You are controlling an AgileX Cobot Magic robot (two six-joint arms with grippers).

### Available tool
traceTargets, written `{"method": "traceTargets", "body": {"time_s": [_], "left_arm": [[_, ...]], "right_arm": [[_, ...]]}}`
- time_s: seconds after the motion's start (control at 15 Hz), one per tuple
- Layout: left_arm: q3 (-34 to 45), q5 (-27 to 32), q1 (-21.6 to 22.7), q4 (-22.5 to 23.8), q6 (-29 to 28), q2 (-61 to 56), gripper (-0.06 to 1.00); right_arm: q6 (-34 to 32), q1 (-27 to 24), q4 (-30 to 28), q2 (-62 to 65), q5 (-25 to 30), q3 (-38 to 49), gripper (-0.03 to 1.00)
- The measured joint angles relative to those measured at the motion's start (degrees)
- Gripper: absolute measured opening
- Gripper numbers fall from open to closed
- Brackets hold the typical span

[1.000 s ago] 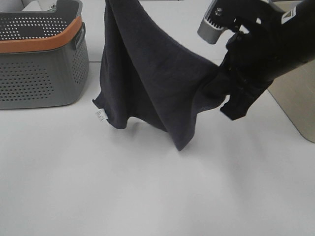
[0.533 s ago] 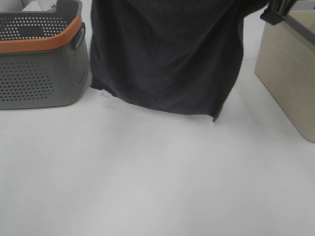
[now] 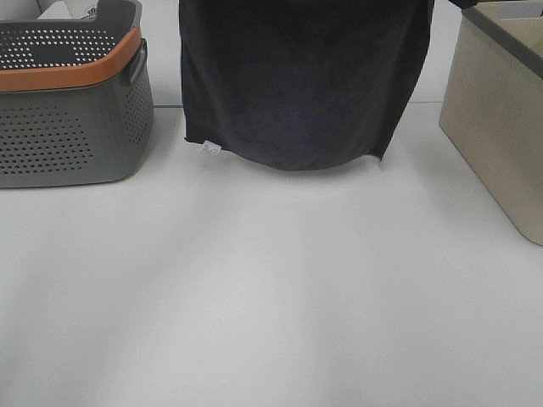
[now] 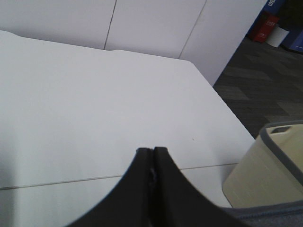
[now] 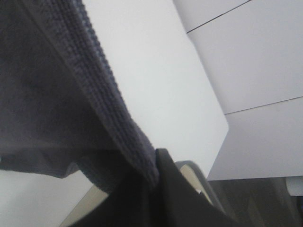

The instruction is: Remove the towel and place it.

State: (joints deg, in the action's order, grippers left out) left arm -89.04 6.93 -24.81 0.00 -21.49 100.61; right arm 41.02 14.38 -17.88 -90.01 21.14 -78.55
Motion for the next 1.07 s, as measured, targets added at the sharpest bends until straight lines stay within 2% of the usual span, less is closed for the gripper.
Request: {"method": "traceTargets", "body": {"time_s": [0.2,0.27,0.33,0.53,0.67,0.73,0.87,0.93,1.07], "left_arm": [[0.0,-7.6,3.2,0.0,-0.1,3.5,0.0],[0.0,-16.0,4.9,1.2,0.1,5.7,0.0],[0.0,-18.5,5.3,2.8,0.1,6.7,0.0],[2.1,-20.2,5.2,7.8,0.1,7.8,0.0],[10.6,-26.3,3.9,9.6,0.2,7.2,0.0],[16.8,-30.0,3.2,10.0,0.3,6.8,0.0],[27.4,-35.1,1.8,10.5,1.9,5.7,0.0],[30.0,-36.1,1.6,10.5,2.1,5.3,0.0],[38.3,-39.6,1.3,10.8,2.3,3.3,0.0]], "right_arm": [[0.0,-1.3,0.6,-4.9,-12.5,-1.0,0.02],[0.0,-1.3,1.3,-9.5,-15.3,-5.7,0.02],[-0.1,-1.3,2.3,-11.5,-15.4,-8.1,0.02],[-2.6,-1.6,6.0,-12.6,-15.5,-8.4,0.02],[-3.2,-1.9,6.7,-10.7,-17.4,-2.1,0.02],[-3.2,-2.0,6.8,-9.1,-19.2,3.8,0.02],[-3.2,-2.0,6.9,-5.2,-24.8,16.4,0.02],[-3.2,-2.0,6.9,-4.5,-26.6,18.9,0.02],[-3.2,-1.9,6.9,-2.3,-34.0,30.4,0.02]]}}
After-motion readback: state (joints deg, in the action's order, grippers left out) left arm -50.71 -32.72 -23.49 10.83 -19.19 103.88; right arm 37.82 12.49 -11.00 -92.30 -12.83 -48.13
